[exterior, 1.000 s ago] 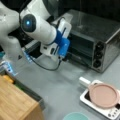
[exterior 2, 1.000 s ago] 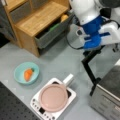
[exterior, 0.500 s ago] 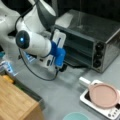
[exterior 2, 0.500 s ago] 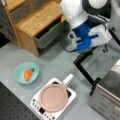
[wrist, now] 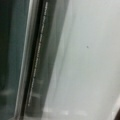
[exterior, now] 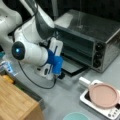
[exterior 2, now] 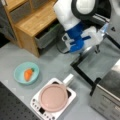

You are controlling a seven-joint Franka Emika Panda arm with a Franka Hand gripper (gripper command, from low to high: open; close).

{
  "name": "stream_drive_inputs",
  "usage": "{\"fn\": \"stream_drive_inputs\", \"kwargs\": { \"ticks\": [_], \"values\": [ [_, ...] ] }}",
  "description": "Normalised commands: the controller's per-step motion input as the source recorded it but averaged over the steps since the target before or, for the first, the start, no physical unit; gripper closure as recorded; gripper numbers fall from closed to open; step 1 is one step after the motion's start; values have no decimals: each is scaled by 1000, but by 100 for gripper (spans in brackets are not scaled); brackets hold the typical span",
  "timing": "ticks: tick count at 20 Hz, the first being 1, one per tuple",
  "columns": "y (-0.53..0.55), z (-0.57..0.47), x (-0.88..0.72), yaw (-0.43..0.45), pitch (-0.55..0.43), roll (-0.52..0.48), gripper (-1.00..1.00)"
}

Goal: Open the microwave oven door. Pull out the microwave oven tray. Pick up the bowl. Place the bowl on the microwave tray.

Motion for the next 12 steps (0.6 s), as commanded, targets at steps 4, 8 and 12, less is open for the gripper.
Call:
{"fn": "stream_drive_inputs", "kwargs": {
  "ticks": [4, 8, 12],
  "values": [
    [-635, -45, 332, 331, 12, 61, -100],
    [-492, -25, 292, 336, 28, 77, -100],
    [-242, 2, 164, 255, 29, 116, -100]
  ]
}}
